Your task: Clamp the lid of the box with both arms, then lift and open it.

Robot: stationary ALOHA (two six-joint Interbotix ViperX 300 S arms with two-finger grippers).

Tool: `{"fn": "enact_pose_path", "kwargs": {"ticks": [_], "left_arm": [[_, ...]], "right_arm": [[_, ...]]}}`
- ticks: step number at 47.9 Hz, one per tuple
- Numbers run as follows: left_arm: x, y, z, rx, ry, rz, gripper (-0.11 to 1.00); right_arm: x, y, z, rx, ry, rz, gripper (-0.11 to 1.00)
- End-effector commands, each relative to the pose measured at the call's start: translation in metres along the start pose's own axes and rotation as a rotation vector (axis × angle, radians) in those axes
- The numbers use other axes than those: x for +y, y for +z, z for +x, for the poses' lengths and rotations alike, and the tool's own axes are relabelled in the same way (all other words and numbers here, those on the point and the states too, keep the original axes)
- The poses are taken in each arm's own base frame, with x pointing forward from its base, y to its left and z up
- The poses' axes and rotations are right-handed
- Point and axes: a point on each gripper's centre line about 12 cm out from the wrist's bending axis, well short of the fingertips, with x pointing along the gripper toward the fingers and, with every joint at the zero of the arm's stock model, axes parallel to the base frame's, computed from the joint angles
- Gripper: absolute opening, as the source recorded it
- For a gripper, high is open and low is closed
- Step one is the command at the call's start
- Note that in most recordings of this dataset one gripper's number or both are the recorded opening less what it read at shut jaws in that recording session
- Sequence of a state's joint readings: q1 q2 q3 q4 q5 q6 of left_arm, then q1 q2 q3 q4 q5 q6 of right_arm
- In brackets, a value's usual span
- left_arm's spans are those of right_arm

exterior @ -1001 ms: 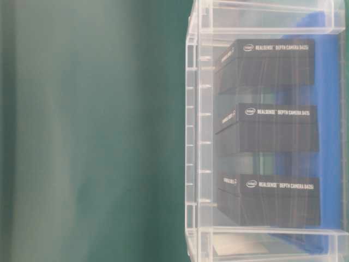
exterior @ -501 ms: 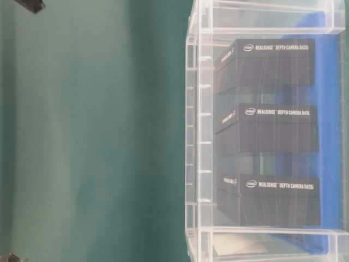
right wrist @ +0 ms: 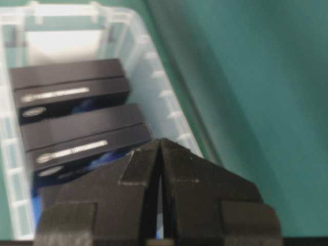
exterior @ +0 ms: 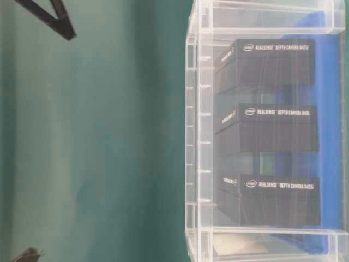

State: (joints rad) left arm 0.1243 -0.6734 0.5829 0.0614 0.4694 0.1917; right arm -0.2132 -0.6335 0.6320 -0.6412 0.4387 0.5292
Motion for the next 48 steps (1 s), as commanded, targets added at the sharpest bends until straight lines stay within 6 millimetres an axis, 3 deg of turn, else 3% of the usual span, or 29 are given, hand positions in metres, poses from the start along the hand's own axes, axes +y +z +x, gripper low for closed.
{"fn": "enact_pose_path", "kwargs": {"ticks": [1,16,33,48], "left_arm": [[0.011,0.000,-0.001,-0.038,0.044,-0.018,0.01],[0.020,-0.024,0.009,-0.055,0.095,-0.061,0.01],[0.017,-0.023,0.005,-0.068,0.085,-0.082,0.01],[0.000,-0.019,-0.003,-0.099,0.025,-0.125,0.01]], "right_arm": [[-0.009,0.004,0.000,-0.046,-0.012,0.016,0.00],[-0.016,-0.015,0.009,-0.033,-0.019,0.031,0.00],[-0.014,-0.013,0.008,-0.053,0.000,0.054,0.00],[0.012,-0.010,0.005,-0.070,0.104,0.091,0.00]]}}
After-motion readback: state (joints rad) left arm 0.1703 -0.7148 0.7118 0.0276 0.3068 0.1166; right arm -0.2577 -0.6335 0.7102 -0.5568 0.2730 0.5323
